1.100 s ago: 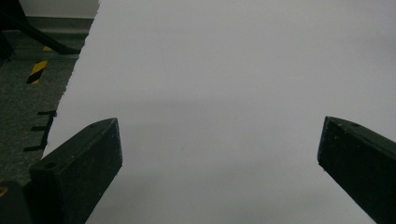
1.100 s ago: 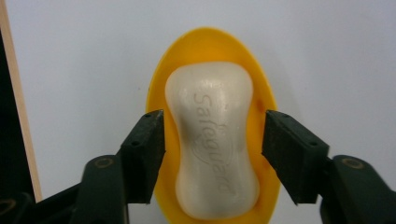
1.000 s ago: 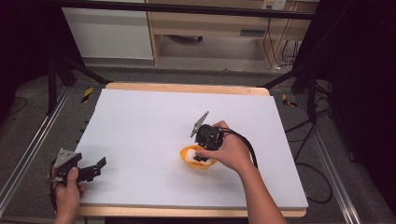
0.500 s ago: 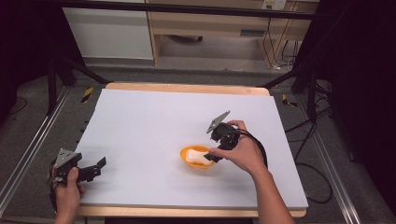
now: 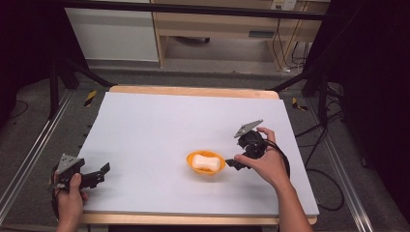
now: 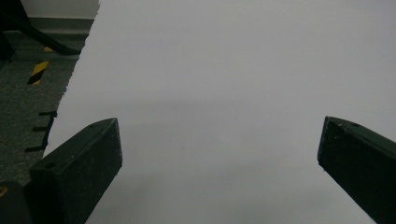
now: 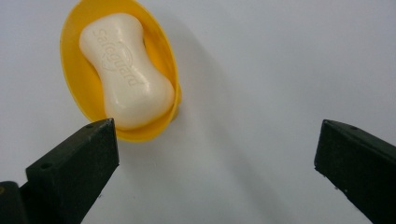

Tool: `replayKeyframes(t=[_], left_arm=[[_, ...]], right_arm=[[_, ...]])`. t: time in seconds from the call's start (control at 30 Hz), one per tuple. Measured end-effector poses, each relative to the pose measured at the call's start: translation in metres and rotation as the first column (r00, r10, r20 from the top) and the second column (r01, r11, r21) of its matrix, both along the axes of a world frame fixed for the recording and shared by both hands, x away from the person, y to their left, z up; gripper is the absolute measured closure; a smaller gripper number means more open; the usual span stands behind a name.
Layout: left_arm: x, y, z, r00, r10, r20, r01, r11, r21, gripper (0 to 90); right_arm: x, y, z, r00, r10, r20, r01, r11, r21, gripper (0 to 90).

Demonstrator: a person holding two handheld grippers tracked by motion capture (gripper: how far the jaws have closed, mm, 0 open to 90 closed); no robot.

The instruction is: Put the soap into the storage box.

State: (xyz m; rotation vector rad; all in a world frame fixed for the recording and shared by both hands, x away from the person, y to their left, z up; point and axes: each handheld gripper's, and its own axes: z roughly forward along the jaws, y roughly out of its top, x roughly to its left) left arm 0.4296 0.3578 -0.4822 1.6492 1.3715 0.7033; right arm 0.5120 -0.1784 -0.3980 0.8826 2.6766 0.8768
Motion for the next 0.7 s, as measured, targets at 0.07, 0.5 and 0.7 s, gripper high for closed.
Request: replayKeyframes(t=[0.07,0.5,0.7], left_arm=[[0.000,0.000,0.000,1.0000,0.000,0.003,0.000,1.0000,0.003,0.0],[0.000,0.000,0.000,1.0000,0.002,0.004,-0.002,1.0000,0.001,0.0],[0.000,0.000,0.000,1.0000,0.003,0.004,-0.003,1.0000,0.001,0.0]], right_arm=[[-0.002,-0.007,-0.003,1.0000,-0.009,0.000,0.009,1.000,0.012,0.4],[-0.016,-0.053,-0.021,0.9953,-0.097,0.004,0.097,0.994,0.045,0.5],[-0.023,-0.073,-0.029,0.9907,-0.136,0.002,0.135,0.988,0.069,0.5]])
